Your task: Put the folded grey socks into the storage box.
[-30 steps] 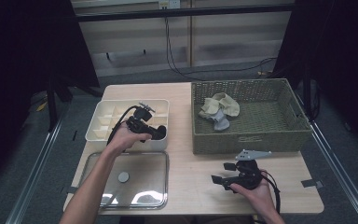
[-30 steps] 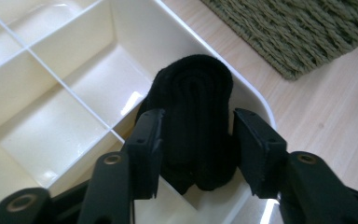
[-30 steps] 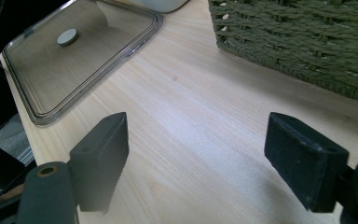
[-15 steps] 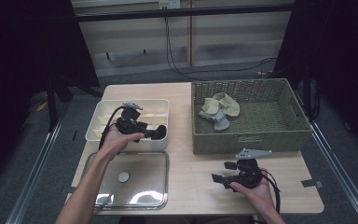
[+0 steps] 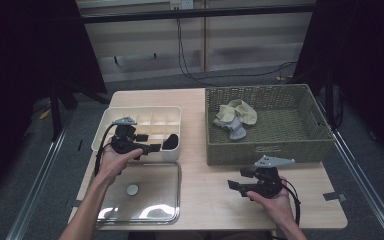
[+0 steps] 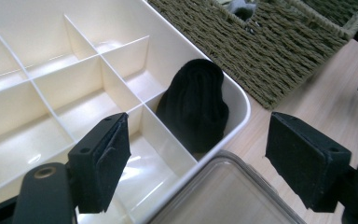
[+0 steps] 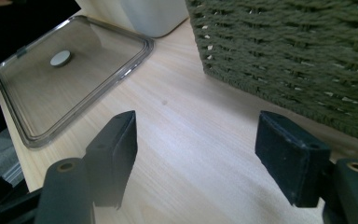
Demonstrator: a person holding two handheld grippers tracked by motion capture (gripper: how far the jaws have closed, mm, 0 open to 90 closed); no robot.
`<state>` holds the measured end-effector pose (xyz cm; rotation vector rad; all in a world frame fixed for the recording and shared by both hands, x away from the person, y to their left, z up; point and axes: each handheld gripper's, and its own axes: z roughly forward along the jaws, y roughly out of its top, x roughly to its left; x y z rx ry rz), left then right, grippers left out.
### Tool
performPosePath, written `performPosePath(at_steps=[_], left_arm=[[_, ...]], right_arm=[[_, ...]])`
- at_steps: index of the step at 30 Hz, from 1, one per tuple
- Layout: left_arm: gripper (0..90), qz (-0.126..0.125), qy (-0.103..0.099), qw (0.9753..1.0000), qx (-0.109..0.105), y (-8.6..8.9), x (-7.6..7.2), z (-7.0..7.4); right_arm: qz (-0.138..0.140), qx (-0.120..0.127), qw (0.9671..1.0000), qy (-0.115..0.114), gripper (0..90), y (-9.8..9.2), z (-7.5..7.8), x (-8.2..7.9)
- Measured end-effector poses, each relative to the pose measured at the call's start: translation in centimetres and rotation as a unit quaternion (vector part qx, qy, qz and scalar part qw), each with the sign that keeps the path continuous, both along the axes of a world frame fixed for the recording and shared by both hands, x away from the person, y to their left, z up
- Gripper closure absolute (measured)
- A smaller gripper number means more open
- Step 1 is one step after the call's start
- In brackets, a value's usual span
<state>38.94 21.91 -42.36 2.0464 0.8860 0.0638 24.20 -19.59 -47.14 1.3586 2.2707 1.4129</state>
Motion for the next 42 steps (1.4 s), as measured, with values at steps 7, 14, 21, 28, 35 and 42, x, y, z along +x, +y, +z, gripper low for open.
performPosePath(at_steps=[7, 14, 21, 28, 35, 42], left_arm=[[13.4, 0.025, -0.027, 0.9993, 0.008, 0.8, -2.1, 0.2], [9.5, 0.029, -0.026, 0.9992, 0.008, 1.3, -4.3, -0.7], [11.1, 0.031, -0.037, 0.9988, -0.005, 1.6, -6.6, -1.1], [10.1, 0.025, -0.049, 0.9985, 0.004, 1.9, -8.5, -1.5], [11.5, 0.021, -0.048, 0.9986, 0.01, 2.0, -10.5, -1.9], [14.3, 0.021, -0.049, 0.9985, 0.013, 2.1, -12.0, -2.1]], right_arm=[[0.0, 0.005, 0.9999, -0.012, 34.2, -0.2, 0.5, 0.1], [0.003, 0.007, 0.9999, -0.011, 43.8, -0.3, 1.2, 0.2], [0.008, 0.002, 0.9997, -0.025, 36.0, -0.3, 2.3, 0.5], [0.002, 0.009, 0.9996, -0.028, 35.8, -0.9, 3.0, 1.1], [0.003, 0.022, 0.9992, -0.033, 39.6, -0.9, 4.6, 1.8], [0.004, 0.01, 0.9988, -0.047, 40.7, -1.4, 6.7, 2.8]])
